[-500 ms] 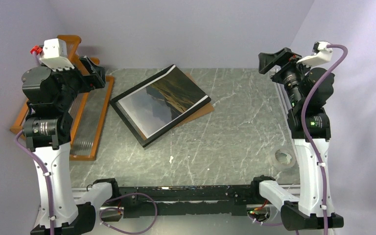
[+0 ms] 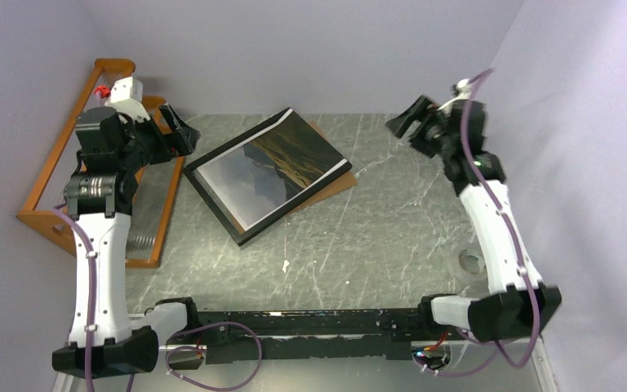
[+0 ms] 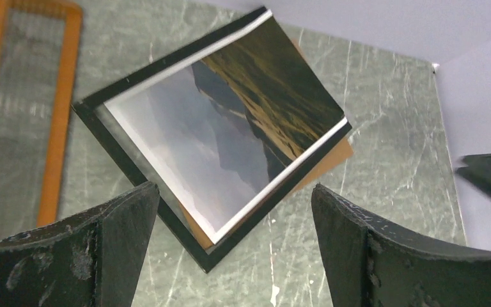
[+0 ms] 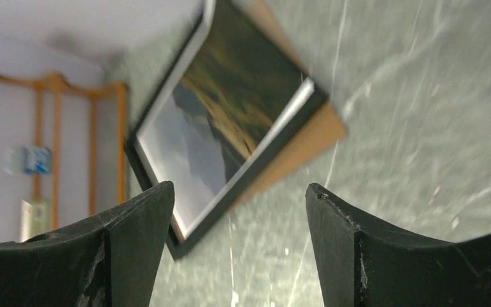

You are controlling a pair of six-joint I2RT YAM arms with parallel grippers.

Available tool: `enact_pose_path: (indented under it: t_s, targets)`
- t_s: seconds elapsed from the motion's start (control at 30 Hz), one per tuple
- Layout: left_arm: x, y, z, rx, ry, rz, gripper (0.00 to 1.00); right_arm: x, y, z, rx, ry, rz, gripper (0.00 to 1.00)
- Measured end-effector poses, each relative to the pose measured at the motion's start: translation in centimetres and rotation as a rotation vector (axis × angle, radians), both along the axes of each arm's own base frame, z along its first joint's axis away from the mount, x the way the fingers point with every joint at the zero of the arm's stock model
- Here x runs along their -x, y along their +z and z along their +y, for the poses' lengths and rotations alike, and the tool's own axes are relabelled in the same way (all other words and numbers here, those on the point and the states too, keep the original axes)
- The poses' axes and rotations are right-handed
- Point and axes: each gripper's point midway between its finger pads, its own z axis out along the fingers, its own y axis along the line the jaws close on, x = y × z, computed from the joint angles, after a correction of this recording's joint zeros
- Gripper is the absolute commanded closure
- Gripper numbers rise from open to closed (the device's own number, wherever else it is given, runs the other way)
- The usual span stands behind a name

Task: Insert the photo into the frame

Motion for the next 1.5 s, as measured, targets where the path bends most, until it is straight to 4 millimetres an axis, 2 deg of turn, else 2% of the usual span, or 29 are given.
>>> enact_pose_path:
  t_s: [0.1,0.17,0.3,0.43,0.6,0.7,0.87,1.03,1.17,1.43,1.47,1.5]
  targets:
    - [-0.6,-1.7,-0.4,0.034,-0.016,0.068,0.06,1.1,-7.3,4.8,0.007,0.062,0.224,0.3]
    - [-0.6,-2.7,-0.8,0.056,-0.031,0.096,0.06,1.9,-10.8,7.4,0.008,0.089,0.337,0.33]
    - [-0.3,-4.8,-1.4,0.092,-0.046,0.143,0.08,2.6,-15.9,10.8,0.032,0.087,0.508,0.39]
    - [-0.3,-7.2,-1.5,0.113,-0.042,0.193,0.15,1.0,-19.0,14.0,0.074,0.053,0.604,0.41]
    - [-0.3,-9.4,-1.6,0.133,-0.04,0.236,0.18,-0.1,-21.2,15.9,0.106,-0.001,0.658,0.42]
    - [-0.1,-10.3,-1.7,0.137,-0.037,0.254,0.18,-0.9,-21.8,16.0,0.142,-0.061,0.684,0.47]
    - [0.0,-11.5,-1.5,0.147,-0.013,0.284,0.18,-3.2,-22.5,15.8,0.192,-0.16,0.697,0.47]
    - [0.3,-13.5,-1.3,0.161,0.012,0.331,0.19,-2.9,-23.8,15.0,0.225,-0.215,0.733,0.46]
    - [0.6,-14.4,-1.4,0.172,0.022,0.356,0.19,-3.2,-23.9,14.7,0.231,-0.243,0.727,0.52]
    - [0.8,-14.3,-1.3,0.169,0.025,0.347,0.18,-3.7,-24.6,14.8,0.239,-0.268,0.729,0.54]
    - [0.9,-14.3,-1.3,0.169,0.025,0.347,0.18,-3.7,-24.8,14.9,0.24,-0.27,0.732,0.55]
    - [1.1,-14.4,-1.4,0.169,0.025,0.348,0.18,-3.7,-25.0,14.8,0.24,-0.273,0.736,0.61]
